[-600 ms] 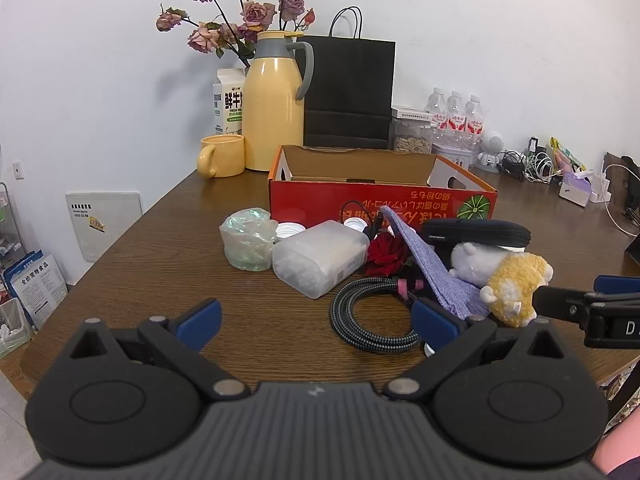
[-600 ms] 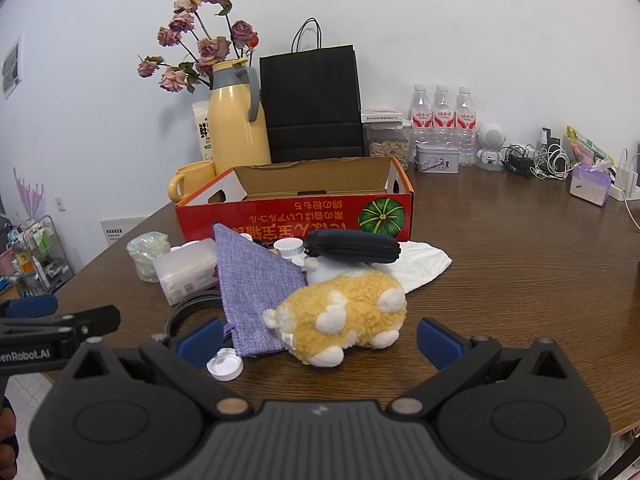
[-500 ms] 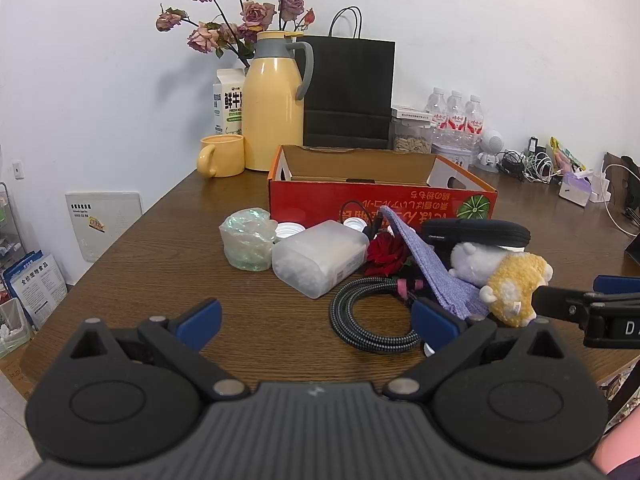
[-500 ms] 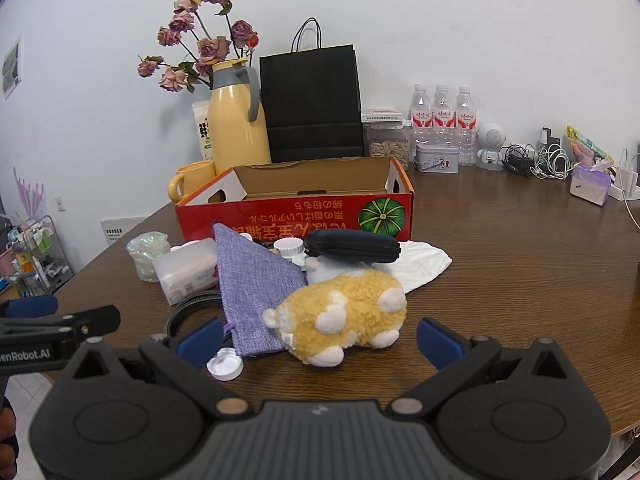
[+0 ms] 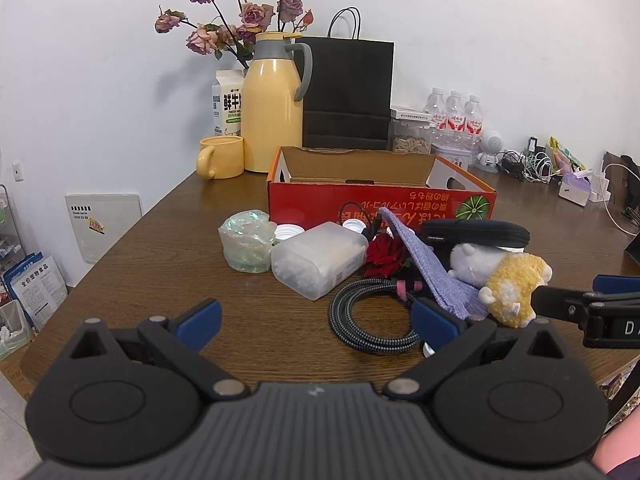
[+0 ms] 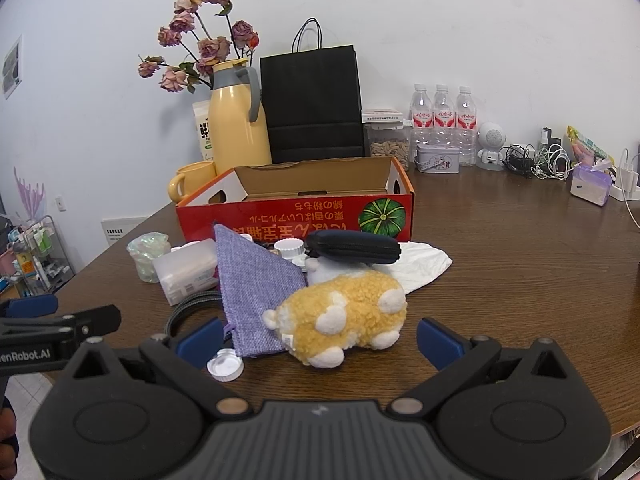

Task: Organize objects

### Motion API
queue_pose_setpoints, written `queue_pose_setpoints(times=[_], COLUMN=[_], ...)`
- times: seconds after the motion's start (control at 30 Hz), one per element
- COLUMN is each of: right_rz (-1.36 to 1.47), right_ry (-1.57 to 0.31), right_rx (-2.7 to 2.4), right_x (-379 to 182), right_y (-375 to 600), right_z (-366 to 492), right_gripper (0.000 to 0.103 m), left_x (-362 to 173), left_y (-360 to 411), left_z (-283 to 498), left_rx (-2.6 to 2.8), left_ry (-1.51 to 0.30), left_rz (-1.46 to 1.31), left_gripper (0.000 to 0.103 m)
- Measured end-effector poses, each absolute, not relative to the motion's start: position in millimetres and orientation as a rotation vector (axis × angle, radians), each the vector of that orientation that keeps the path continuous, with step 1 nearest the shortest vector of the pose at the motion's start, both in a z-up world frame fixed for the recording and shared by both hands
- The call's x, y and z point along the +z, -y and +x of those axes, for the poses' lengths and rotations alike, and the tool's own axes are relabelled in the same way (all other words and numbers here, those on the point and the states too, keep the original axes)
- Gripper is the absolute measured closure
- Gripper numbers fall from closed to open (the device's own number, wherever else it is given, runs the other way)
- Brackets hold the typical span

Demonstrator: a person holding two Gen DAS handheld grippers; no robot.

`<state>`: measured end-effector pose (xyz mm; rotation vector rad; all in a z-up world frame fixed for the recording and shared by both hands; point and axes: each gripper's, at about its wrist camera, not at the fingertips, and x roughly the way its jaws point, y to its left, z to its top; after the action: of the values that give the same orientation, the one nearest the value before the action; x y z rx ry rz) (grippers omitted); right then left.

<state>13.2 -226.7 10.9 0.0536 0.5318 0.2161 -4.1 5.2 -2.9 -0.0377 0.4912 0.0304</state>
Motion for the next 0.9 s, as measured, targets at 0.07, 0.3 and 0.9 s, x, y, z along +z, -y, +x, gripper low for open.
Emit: queue_pose_setpoints(times=[0.07,0.3,0.9], right_rz=[0.055,0.054,0.058], right_ry=[-0.531,-0.530,-0.535], right_rx=[0.217,0.217,0.215], right_x=[11.0,11.1,10.2], right_y=[226.7,226.3,227.1], right_z=[13.2,12.9,15.3], right_gripper=[0.000,0.000,0.000], left_x=[-2.6,-2.2,-2.5], left_y=[-4.6,-3.9,-5.3], left_z=[-4.2,-4.2,-3.5], left_rx=[0.031,0.030,0.028], left_ry=[-0.490,-0.490,-0.497], left_rz=[-0.036,-0.035,-0.039], left_gripper=[0.000,0.000,0.000])
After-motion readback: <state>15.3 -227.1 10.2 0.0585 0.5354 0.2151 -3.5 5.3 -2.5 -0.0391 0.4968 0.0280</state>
